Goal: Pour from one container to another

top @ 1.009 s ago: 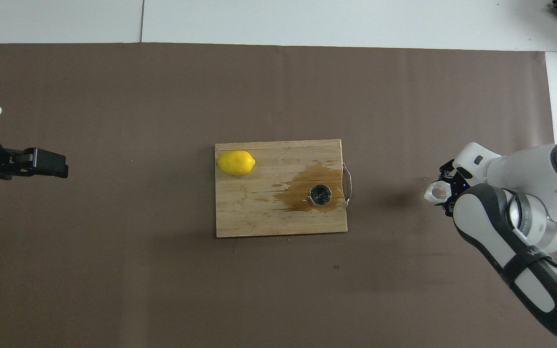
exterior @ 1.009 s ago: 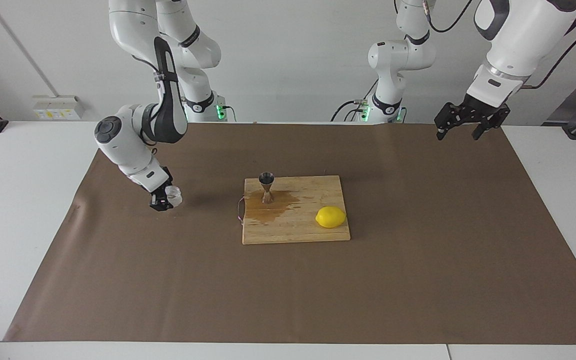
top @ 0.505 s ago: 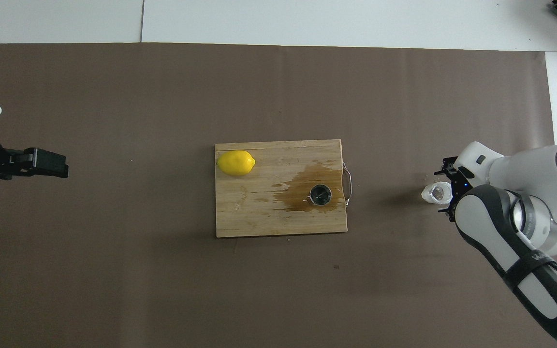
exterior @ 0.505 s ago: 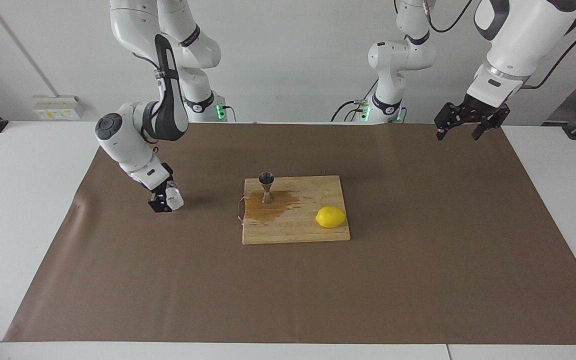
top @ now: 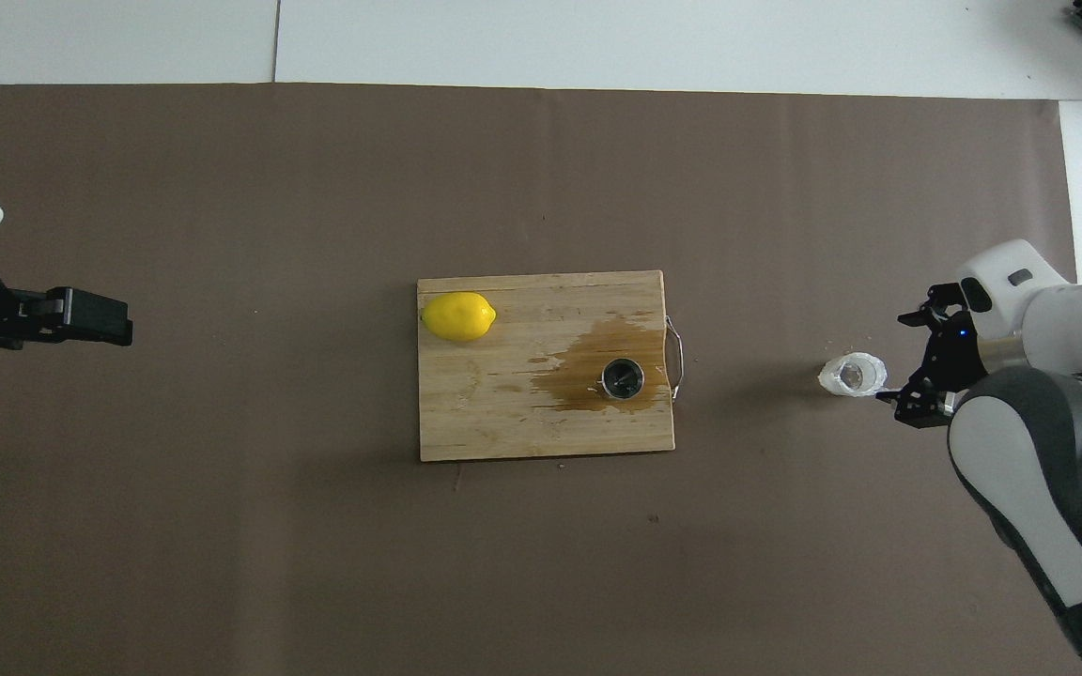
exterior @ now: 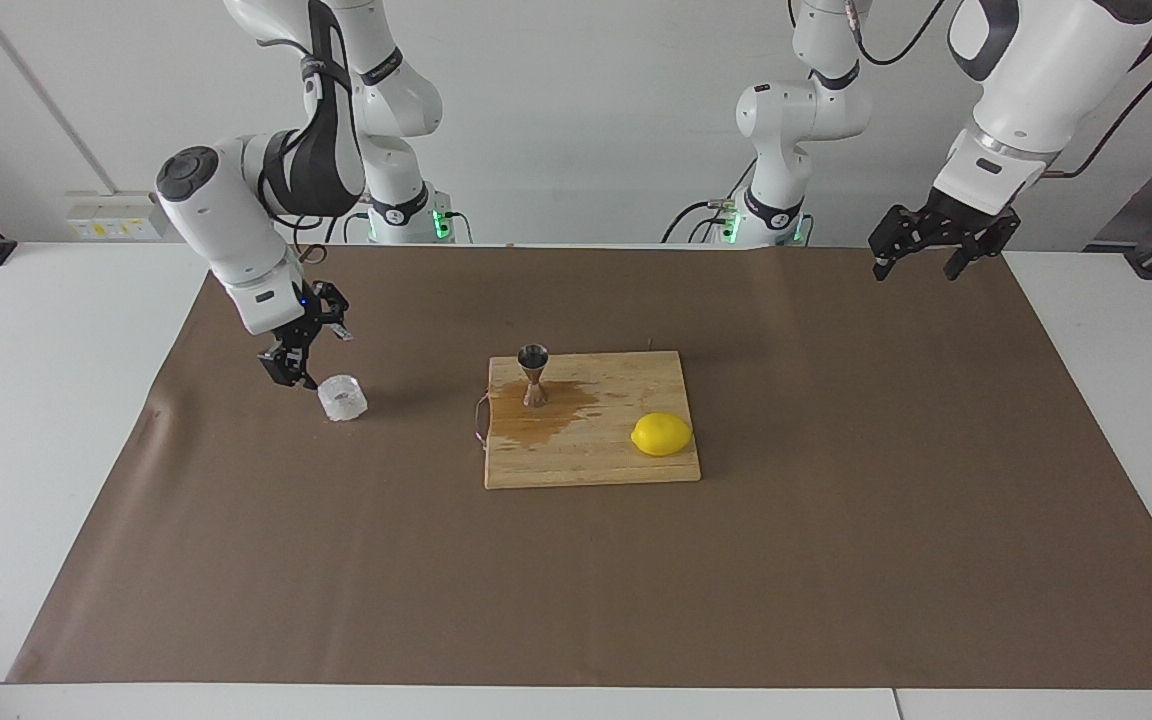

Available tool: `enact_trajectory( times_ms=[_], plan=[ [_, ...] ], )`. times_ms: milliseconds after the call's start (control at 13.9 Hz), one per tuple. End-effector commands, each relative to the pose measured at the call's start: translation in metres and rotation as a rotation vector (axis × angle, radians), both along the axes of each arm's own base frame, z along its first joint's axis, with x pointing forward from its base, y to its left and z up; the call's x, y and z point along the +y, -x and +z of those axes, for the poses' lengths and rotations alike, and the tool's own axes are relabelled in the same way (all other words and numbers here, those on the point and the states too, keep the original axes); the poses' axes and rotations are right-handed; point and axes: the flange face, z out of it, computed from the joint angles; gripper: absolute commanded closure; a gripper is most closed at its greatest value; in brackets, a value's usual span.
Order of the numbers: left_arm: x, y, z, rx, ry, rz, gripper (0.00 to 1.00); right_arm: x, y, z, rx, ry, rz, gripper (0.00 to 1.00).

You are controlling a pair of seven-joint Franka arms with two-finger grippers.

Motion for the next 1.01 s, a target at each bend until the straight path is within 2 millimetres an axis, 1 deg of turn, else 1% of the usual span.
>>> enact_trajectory(
  times_ms=[0,72,144,288,505,577,721,937],
  plan=[
    [0.003,0.007,0.001,0.007,0.003,0.001,0.00,0.013,-0.030,0.043,-0.018,0.028,-0.142,0.00],
    [0.003,0.007,0.001,0.007,0.003,0.001,0.00,0.023,-0.032,0.049,0.011,0.024,-0.202,0.00],
    [0.003,0.007,0.001,0.007,0.003,0.001,0.00,0.027,-0.034,0.058,0.018,0.019,-0.270,0.00],
    [0.003,0.007,0.001,0.007,0.003,0.001,0.00,0.027,-0.031,0.057,0.056,0.019,-0.396,0.00],
    [0.003,0.007,0.001,0.007,0.003,0.001,0.00,0.026,-0.028,0.069,0.055,0.028,-0.618,0.00],
    [0.003,0.007,0.001,0.007,0.003,0.001,0.00,0.025,-0.024,0.078,0.043,0.021,-0.689,0.00],
    [0.003,0.007,0.001,0.007,0.003,0.001,0.00,0.025,-0.020,0.089,0.031,0.002,-0.825,0.00],
    [0.003,0.007,0.001,0.005,0.003,0.001,0.00,0.025,-0.009,0.111,0.024,-0.030,-1.084,0.00]
  ],
)
